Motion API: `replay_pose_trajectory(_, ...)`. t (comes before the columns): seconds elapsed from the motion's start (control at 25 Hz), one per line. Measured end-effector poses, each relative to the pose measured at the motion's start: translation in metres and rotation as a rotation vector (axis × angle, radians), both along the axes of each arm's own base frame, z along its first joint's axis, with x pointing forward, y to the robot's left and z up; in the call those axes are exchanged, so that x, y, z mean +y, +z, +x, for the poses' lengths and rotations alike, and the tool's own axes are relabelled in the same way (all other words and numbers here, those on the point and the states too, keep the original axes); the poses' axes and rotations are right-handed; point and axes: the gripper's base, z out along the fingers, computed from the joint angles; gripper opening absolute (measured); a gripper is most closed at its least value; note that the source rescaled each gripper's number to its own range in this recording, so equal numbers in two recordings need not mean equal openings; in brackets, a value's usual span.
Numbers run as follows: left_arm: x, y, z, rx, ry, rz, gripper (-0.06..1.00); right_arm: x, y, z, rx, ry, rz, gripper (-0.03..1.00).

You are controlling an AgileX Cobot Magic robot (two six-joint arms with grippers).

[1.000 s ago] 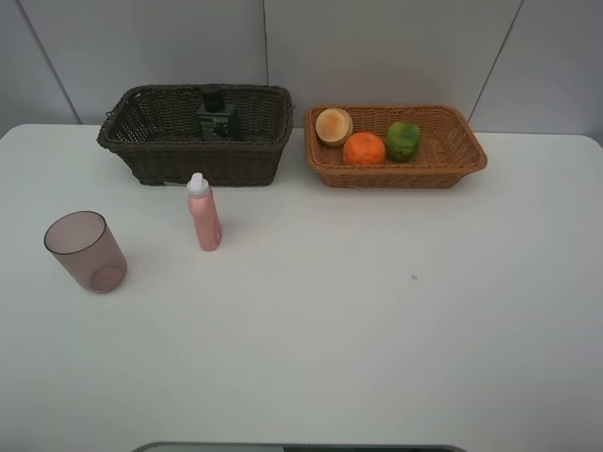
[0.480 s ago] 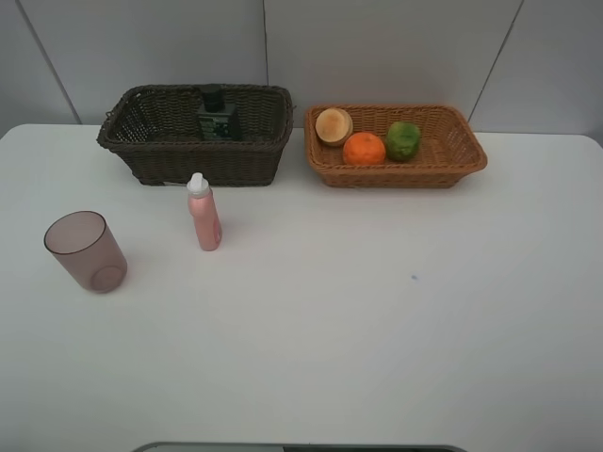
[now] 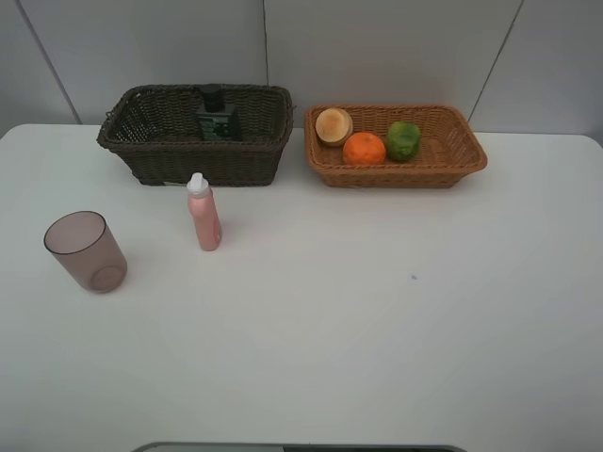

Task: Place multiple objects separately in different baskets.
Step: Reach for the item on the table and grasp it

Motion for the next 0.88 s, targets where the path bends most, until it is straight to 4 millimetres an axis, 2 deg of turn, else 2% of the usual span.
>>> replay_pose_trajectory(0.48,0.000,0.001,0.005,0.028,0.000,0.002,0.91,0.000,0.000,0.000,0.000,0.000,0.000,0.85)
replay_pose_trajectory(0.64,-0.002,0.016,0.032,0.095,0.001,0.006,0.91,0.000,0.000,0.000,0.000,0.000,0.000,0.85)
replay_pose_trajectory(0.88,-0.007,0.027,0.101,0.330,-0.001,0.029,0.91,0.000,0.000,0.000,0.000,0.000,0.000,0.85)
